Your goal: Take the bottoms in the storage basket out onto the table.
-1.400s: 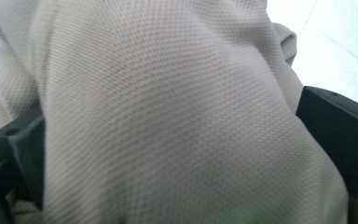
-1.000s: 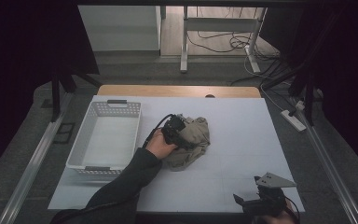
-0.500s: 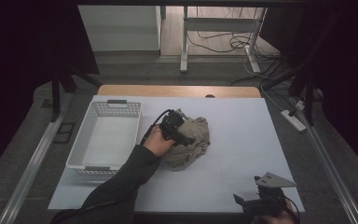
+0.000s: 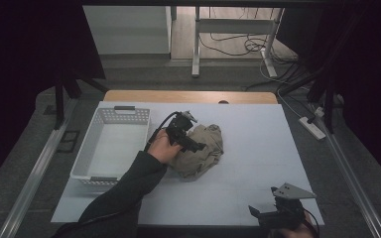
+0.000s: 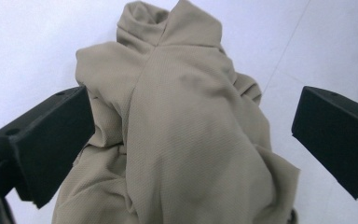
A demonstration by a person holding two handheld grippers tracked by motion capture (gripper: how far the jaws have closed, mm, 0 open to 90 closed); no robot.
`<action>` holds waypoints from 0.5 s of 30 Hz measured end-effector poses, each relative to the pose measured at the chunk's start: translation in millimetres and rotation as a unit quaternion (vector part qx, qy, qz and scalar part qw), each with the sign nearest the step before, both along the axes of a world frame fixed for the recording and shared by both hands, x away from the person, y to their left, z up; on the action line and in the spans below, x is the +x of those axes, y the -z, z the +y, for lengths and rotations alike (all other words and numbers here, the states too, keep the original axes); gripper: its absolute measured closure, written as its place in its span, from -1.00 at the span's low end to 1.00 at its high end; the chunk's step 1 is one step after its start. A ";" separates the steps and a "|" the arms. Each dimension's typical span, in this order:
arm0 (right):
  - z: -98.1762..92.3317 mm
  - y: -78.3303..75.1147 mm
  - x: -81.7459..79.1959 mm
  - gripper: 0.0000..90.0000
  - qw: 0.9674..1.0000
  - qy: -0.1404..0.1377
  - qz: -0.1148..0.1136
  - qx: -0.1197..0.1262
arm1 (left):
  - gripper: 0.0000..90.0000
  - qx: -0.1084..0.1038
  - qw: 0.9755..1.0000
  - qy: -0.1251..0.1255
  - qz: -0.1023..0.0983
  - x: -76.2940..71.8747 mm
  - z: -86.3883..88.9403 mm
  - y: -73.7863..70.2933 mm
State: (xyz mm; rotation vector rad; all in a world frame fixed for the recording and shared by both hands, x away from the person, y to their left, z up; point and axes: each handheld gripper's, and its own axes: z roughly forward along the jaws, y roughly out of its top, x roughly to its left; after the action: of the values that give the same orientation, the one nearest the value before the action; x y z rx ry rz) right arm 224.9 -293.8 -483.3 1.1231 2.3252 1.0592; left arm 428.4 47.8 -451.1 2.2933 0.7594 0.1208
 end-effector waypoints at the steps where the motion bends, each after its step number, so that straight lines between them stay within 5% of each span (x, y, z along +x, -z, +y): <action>1: 0.0 -0.1 0.0 -1.00 1.000 0.000 0.000 -0.001 | -1.00 -0.002 1.000 0.001 0.000 -0.2 1.5 -1.3; 15: 0.2 -0.1 -0.2 -1.00 1.000 -0.001 -0.001 -0.002 | -1.00 -0.019 1.000 0.007 -0.002 -8.4 12.3 -4.3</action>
State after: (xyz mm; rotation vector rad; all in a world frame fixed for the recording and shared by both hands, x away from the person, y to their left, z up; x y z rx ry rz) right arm 224.6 -293.5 -483.2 1.1180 2.3274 1.0543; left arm 420.0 60.1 -446.7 2.2622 0.7364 0.1045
